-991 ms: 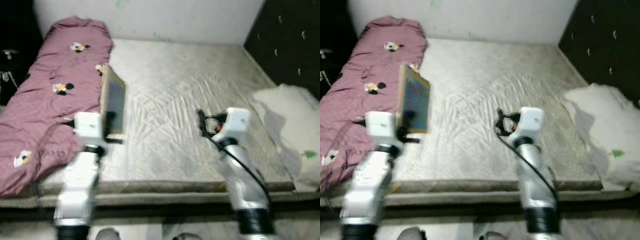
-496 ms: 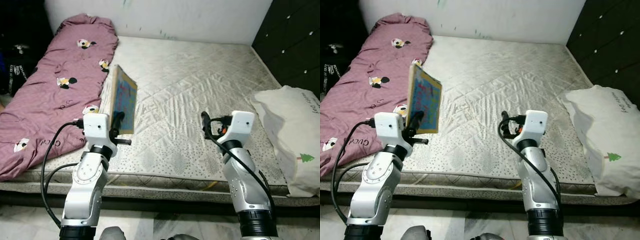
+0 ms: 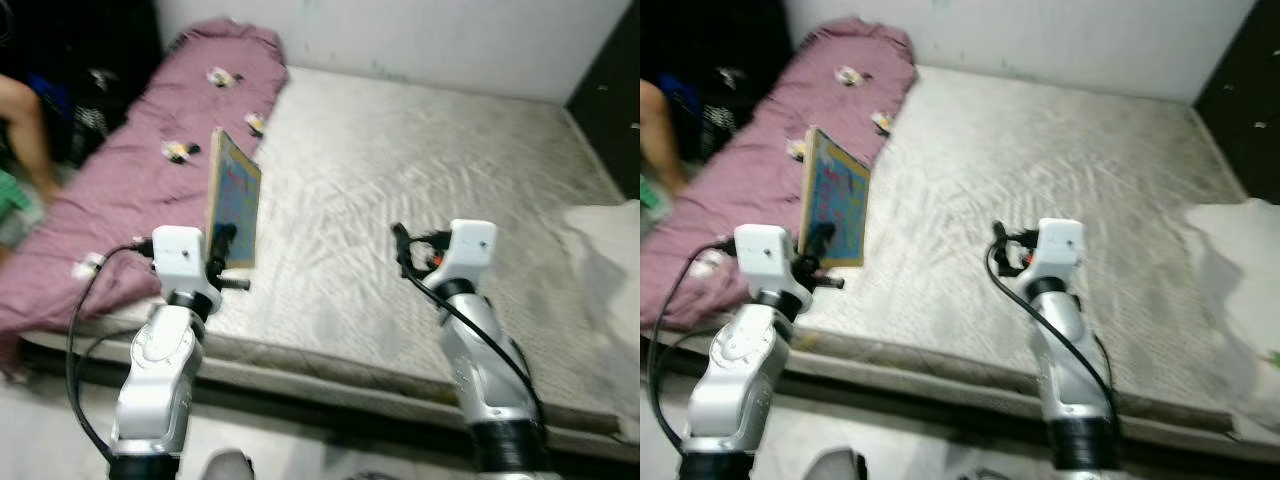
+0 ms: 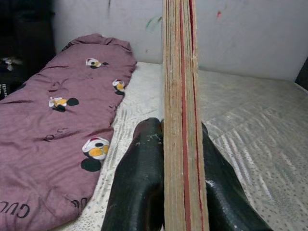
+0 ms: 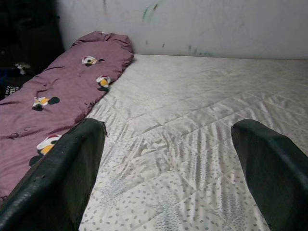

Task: Clean up the room

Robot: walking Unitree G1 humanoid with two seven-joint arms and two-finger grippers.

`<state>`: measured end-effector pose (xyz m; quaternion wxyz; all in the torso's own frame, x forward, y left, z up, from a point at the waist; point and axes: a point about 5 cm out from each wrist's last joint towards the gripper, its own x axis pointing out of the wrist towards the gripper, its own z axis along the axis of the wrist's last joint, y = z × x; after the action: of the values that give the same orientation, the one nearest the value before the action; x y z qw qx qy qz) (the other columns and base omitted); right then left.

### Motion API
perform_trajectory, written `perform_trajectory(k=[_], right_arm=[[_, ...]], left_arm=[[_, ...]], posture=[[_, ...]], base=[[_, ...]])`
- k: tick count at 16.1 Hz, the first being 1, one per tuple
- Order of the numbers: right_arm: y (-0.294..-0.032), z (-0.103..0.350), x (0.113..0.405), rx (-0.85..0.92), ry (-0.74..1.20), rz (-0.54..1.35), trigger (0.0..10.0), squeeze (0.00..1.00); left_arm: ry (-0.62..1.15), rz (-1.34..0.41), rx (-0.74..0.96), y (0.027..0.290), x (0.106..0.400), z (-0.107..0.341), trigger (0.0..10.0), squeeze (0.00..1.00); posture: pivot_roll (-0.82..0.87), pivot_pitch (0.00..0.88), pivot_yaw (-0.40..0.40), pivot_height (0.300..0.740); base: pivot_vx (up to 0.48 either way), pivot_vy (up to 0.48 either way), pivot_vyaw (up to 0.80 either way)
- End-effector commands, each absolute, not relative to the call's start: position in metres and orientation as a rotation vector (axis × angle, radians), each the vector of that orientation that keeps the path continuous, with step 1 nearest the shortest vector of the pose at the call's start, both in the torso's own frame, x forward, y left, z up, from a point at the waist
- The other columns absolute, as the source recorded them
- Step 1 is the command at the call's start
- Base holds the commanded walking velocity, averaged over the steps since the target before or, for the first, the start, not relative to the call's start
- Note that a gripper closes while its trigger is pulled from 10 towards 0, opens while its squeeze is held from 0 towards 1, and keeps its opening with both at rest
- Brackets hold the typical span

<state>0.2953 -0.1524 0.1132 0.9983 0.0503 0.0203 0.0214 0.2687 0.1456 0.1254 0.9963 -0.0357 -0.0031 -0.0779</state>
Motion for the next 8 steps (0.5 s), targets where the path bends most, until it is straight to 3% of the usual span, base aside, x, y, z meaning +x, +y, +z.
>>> perform_trajectory(k=[1, 8], right_arm=[[-0.1573, 0.1173, 0.2944, 0.092, 0.023, 0.03, 10.0, 0.0], [-0.1575, 0.1164, 0.2947, 0.086, 0.029, 0.033, 10.0, 0.0]], left_arm=[[-0.075, -0.196, -0.078, 0.1381, 0.2693, 0.1394, 10.0, 0.0], [-0.072, -0.199, -0.08, 0.1374, 0.269, 0.1389, 10.0, 0.0]], posture=[[0.0, 0.02, -0.076, 0.74], [0.0, 0.018, -0.079, 0.74]], base=[[0.0, -0.398, 0.0], [0.0, -0.4, 0.0]])
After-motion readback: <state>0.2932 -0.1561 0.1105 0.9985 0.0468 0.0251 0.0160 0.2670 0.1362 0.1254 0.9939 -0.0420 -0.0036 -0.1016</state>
